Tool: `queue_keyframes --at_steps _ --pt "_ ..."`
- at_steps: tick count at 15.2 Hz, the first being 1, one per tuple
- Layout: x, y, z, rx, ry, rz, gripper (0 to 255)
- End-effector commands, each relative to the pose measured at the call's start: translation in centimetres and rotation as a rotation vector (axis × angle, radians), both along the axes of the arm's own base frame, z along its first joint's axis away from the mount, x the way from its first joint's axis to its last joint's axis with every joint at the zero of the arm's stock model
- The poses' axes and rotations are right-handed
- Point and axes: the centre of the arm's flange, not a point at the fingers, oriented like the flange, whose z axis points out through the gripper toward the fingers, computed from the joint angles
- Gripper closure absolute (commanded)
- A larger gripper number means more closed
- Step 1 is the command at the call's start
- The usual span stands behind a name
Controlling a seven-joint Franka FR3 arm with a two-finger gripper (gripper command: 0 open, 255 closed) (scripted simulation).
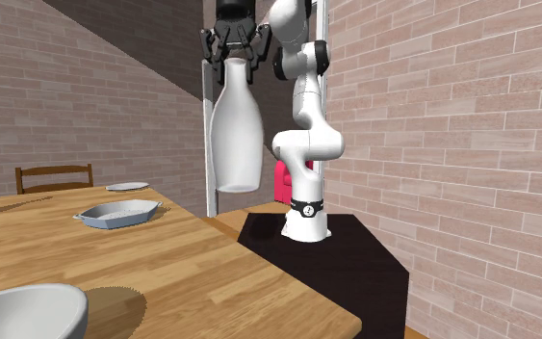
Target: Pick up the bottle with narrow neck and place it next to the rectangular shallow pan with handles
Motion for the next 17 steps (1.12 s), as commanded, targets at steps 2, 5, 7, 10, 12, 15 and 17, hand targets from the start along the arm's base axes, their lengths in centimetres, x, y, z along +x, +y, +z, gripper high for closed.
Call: queue_keyframes --at_steps 2,5,7,10,12,15,17 --pt "0.0 -0.1 1.5 0.0 0.0 0.0 255" --pt "0.0 -0.1 3.1 0.0 0.0 0.0 255" --pt "0.0 -0.1 4.2 0.0 0.0 0.0 255" --pt "0.0 -0.1 5.7 0.0 0.0 0.0 255" --pt "0.0 -0.1 6.8 0.0 0.0 0.0 255" --pt "0.0 -0.1 8.4 0.0 0.0 0.0 255" --pt "0.0 -0.1 9.4 0.0 0.0 0.0 255"
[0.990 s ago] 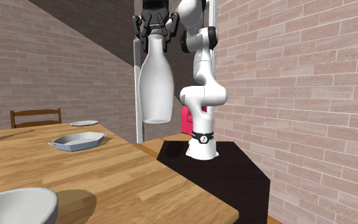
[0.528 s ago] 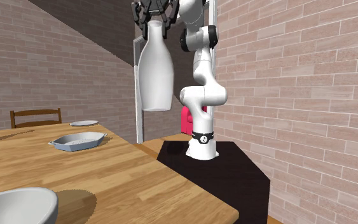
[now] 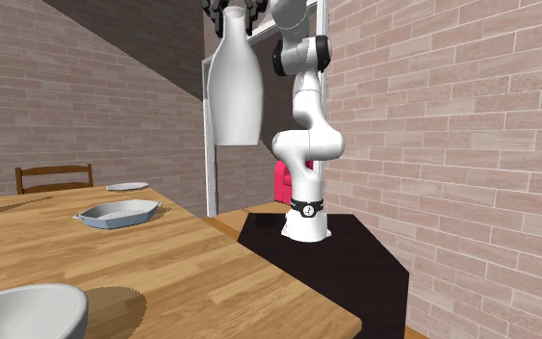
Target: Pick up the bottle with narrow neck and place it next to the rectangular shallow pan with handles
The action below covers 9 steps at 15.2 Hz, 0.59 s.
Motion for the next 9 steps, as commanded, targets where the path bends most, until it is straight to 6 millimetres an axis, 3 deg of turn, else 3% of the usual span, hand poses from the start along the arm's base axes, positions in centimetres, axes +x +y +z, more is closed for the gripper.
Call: queue_keyframes --at_steps 1,4,9 --pt "0.0 0.0 1.1 0.0 0.0 0.0 255" --pt "0.0 0.0 2.3 0.0 0.0 0.0 255" --pt "-2.4 -5.5 -0.4 0.0 0.0 0.0 255"
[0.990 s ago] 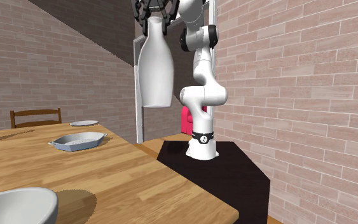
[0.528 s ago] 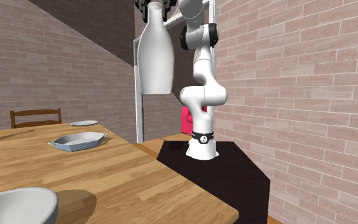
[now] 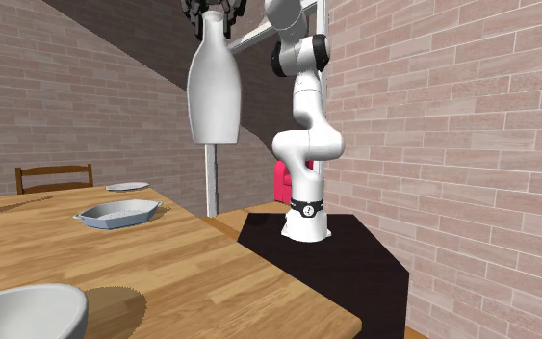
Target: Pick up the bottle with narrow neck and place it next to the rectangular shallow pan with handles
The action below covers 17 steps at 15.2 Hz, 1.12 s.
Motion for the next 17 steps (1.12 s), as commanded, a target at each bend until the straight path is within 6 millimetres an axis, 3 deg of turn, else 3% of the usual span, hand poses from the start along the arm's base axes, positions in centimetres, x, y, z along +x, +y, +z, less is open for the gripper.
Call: queue_keyframes --at_steps 1,17 --pt "-0.9 -2.1 -1.2 0.0 -0.001 0.001 255" --pt "-8.5 -19.8 -9.9 0.0 -0.001 0.001 255"
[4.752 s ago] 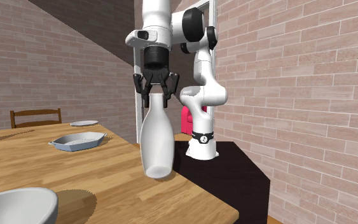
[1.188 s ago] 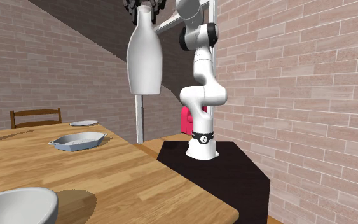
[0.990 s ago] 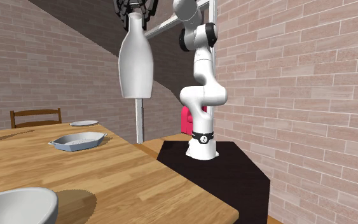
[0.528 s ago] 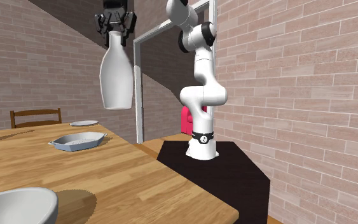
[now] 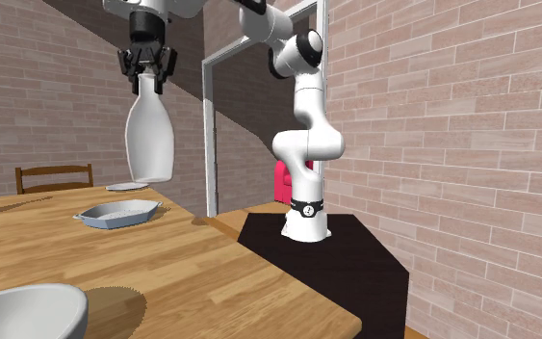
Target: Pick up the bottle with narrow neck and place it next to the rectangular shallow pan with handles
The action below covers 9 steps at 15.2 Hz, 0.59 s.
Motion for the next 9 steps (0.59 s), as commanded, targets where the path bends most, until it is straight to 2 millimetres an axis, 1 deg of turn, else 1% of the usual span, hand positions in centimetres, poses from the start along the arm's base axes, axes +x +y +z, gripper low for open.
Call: queue_keyframes --at_steps 1,9 --pt "-0.9 -2.4 -1.3 -0.002 0.0 0.001 255" --pt "-4.7 -11.3 -5.6 -0.002 0.0 0.001 255"
